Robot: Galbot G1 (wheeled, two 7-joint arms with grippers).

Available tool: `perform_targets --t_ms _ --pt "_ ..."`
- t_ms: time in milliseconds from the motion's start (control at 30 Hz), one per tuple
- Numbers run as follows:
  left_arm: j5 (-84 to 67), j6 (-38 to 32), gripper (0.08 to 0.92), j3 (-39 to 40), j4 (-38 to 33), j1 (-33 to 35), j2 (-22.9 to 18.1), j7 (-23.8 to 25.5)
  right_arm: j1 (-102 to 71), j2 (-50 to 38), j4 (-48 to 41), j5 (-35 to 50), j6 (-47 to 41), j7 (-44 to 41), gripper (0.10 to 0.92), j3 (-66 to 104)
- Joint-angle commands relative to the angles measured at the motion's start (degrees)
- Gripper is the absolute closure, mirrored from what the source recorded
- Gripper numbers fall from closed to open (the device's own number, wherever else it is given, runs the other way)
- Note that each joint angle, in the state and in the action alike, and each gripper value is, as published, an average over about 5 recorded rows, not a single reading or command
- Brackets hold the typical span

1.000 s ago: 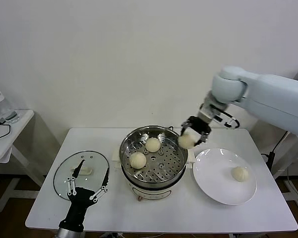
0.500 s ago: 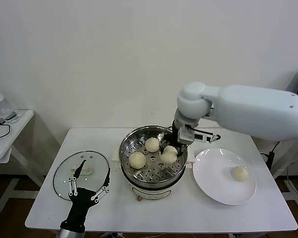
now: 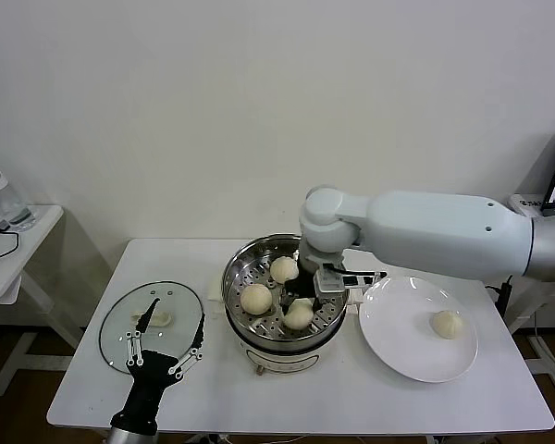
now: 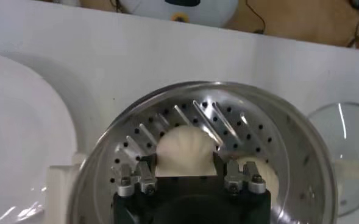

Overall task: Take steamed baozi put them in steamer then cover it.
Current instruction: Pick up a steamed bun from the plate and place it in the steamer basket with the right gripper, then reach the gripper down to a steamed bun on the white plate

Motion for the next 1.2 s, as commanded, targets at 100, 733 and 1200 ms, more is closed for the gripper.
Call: perform_targets --t_ms 100,733,1200 --pt "0.0 -0.1 0.177 0.1 0.1 -0.1 0.0 0.0 -1.5 2.1 -0.2 -2.5 1.8 0.7 0.360 -0.2" --pt "-0.1 0.1 0.177 -0.3 0.2 -1.0 0.0 0.0 3.2 -17.5 -2.2 17.2 -20.6 -6.1 0.203 12.0" --pt "0.5 0.3 0.177 0.7 0.5 -0.9 0.1 0.1 -11.1 -34.1 -26.9 20.8 -36.4 -8.3 0.203 14.0"
